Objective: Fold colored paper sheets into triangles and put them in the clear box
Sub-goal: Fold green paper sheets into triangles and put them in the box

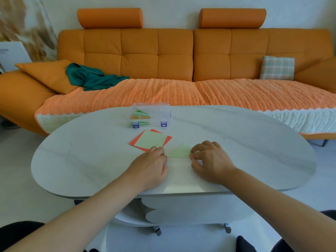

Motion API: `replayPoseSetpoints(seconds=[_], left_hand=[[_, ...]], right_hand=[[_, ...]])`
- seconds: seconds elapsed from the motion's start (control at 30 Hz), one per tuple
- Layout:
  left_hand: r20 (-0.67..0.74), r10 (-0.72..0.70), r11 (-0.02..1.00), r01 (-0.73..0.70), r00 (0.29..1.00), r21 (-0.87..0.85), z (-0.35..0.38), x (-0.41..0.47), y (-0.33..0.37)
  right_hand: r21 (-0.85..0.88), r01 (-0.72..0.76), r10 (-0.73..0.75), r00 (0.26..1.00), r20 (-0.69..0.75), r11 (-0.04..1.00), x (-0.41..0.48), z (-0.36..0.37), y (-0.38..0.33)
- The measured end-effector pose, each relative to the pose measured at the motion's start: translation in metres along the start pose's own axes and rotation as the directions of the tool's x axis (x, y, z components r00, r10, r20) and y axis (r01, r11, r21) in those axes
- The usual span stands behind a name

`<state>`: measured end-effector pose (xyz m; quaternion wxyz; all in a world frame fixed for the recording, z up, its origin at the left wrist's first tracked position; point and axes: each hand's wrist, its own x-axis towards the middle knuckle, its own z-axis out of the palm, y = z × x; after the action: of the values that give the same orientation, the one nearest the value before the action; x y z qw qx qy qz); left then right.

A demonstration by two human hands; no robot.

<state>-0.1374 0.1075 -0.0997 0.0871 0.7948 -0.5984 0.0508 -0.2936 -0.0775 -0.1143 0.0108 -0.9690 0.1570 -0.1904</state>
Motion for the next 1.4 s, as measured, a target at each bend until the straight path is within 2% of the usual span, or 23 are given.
replayPoseSetpoints(seconds=[0.13,0.2,0.3,0.37,0.43,0.53,0.63,0.77,1.0,1.13,1.3,1.4], left_hand=[[-0.013,-0.092,0.996,0.092,0.996,-0.015,0.001,0.001,0.002],[-0.085,-0.121,0.992,0.118,0.989,-0.048,-0.001,0.001,-0.001],[-0.180,0.015,0.994,-0.034,0.984,-0.102,-0.003,0.005,0.000],[-0.133,0.078,0.982,-0.099,0.988,-0.158,-0.005,0.009,0.007],[-0.065,0.079,0.975,-0.091,0.995,-0.202,0.001,0.012,0.010],[-0.029,0.060,0.987,-0.063,0.998,-0.146,0.010,0.014,0.009],[-0.052,0.066,0.993,-0.071,0.996,-0.095,0.010,0.015,0.009],[-0.018,0.098,0.994,-0.098,0.995,-0.040,0.008,0.016,0.010],[0.018,0.101,0.992,-0.099,0.995,-0.084,0.005,0.019,0.006],[0.005,0.100,0.985,-0.098,0.995,-0.139,0.005,0.021,0.005],[-0.043,0.074,0.965,-0.082,0.996,-0.247,0.008,0.030,-0.001],[-0.050,0.035,0.947,-0.049,0.998,-0.318,0.010,0.039,-0.008]], right_hand=[[0.050,-0.012,0.012,1.000,0.005,0.999,-0.001,0.002,0.002],[0.079,-0.018,0.016,1.000,0.020,0.997,0.000,0.002,0.002],[0.102,-0.006,-0.003,0.996,0.085,0.995,0.006,0.002,-0.004],[0.121,0.015,-0.030,0.992,0.126,0.993,0.010,0.003,-0.011],[0.127,0.033,-0.052,0.988,0.146,0.991,0.014,0.005,-0.016],[0.122,0.033,-0.053,0.984,0.168,0.992,0.017,0.005,-0.019],[0.091,0.037,-0.053,0.984,0.173,0.995,0.016,0.003,-0.019],[0.004,-0.008,0.007,0.985,0.174,1.000,0.013,-0.005,-0.013],[-0.049,-0.163,0.169,0.974,0.153,0.985,0.004,-0.024,0.006],[-0.093,-0.141,0.152,0.980,0.126,0.986,0.002,-0.021,0.005],[0.038,-0.216,0.208,0.967,0.147,0.976,0.007,-0.022,0.008],[0.075,-0.178,0.165,0.975,0.147,0.981,0.013,-0.024,0.009]])
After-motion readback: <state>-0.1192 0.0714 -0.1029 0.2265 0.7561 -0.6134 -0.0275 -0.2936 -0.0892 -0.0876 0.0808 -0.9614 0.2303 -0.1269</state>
